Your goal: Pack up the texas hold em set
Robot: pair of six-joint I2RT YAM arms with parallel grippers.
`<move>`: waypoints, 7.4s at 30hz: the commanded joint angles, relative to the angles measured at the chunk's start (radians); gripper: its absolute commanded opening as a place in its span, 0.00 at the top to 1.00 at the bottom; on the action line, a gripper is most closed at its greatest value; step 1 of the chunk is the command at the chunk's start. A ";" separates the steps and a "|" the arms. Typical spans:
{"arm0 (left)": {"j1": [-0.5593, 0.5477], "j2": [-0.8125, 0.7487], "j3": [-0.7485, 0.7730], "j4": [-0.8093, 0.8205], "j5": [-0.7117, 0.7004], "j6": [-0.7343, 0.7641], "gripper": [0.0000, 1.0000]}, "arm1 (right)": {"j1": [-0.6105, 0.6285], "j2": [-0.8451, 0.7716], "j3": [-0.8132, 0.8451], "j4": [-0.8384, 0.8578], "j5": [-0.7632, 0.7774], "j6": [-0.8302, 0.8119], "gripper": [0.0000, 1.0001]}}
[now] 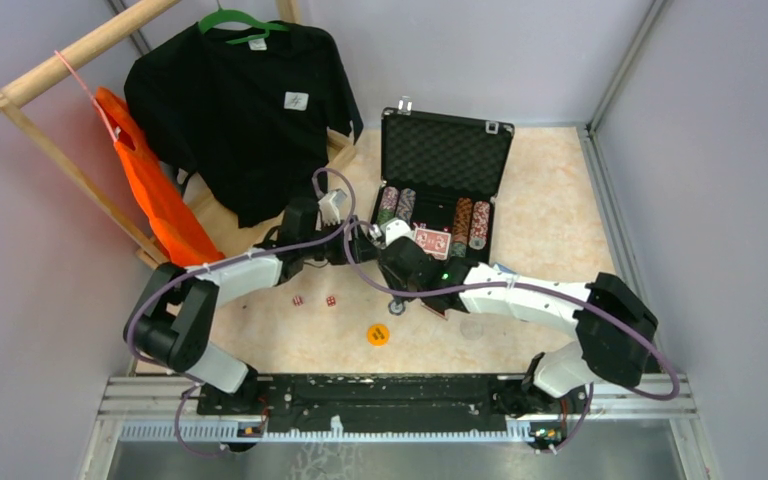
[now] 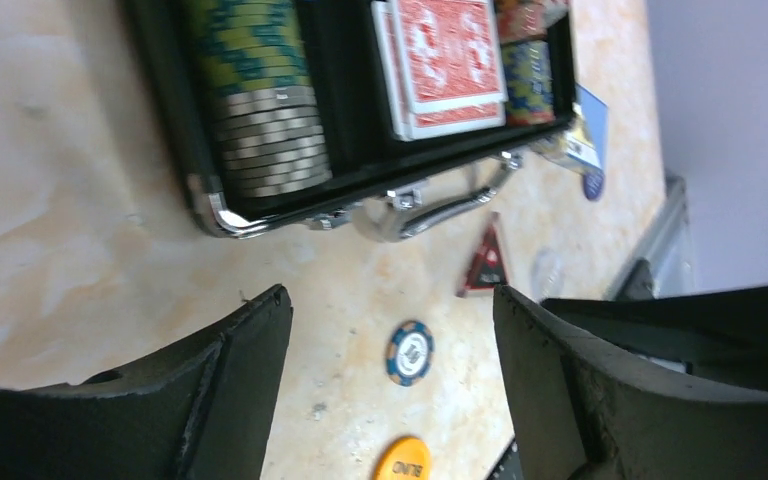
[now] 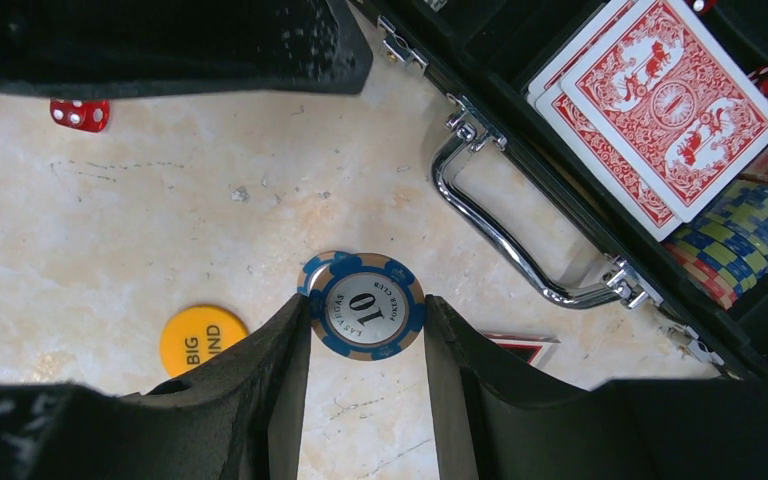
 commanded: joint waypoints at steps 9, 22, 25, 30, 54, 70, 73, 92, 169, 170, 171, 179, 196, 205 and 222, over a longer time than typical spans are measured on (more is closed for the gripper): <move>-0.018 0.117 0.074 0.105 0.441 -0.119 0.27 | -0.003 -0.088 -0.009 0.023 0.019 -0.042 0.68; -0.056 0.200 0.083 0.195 0.542 -0.156 0.30 | -0.004 -0.107 -0.023 0.026 0.023 -0.053 0.68; -0.061 0.216 0.090 0.191 0.539 -0.152 0.32 | -0.003 -0.112 -0.025 0.029 0.024 -0.055 0.68; -0.067 0.258 0.105 0.197 0.548 -0.153 0.41 | -0.004 -0.119 -0.028 0.030 0.024 -0.056 0.68; -0.087 0.325 0.077 0.462 0.668 -0.303 1.00 | -0.004 -0.100 -0.046 0.047 0.033 -0.055 0.68; -0.039 0.384 0.139 0.622 0.707 -0.321 1.00 | -0.049 -0.185 -0.063 0.025 0.010 -0.082 0.44; 0.005 0.415 0.217 0.589 0.711 -0.292 1.00 | -0.098 -0.229 -0.075 0.010 -0.031 -0.101 0.43; 0.118 0.544 0.789 -0.385 0.703 1.112 1.00 | -0.276 -0.301 -0.133 0.065 -0.132 -0.166 0.42; 0.002 0.654 0.941 -0.507 0.367 1.282 0.58 | -0.304 -0.210 -0.152 0.103 -0.159 -0.164 0.41; 0.002 0.651 0.941 -0.499 0.361 1.277 0.58 | -0.304 -0.208 -0.152 0.104 -0.160 -0.164 0.41; 0.003 0.646 0.940 -0.493 0.358 1.274 0.57 | -0.304 -0.207 -0.152 0.104 -0.160 -0.163 0.41; 0.006 0.609 0.938 -0.464 0.333 1.260 0.55 | -0.304 -0.204 -0.149 0.108 -0.162 -0.164 0.41; 0.079 0.225 0.432 0.271 -0.023 0.744 0.53 | -0.294 -0.154 -0.136 0.103 -0.207 -0.149 0.37; 0.123 -0.056 -0.016 0.497 -0.341 0.334 0.00 | -0.143 -0.046 -0.119 0.134 -0.166 -0.106 0.36; 0.122 -0.283 -0.208 0.293 -0.533 0.128 0.02 | -0.031 0.123 -0.068 0.178 -0.134 -0.035 0.32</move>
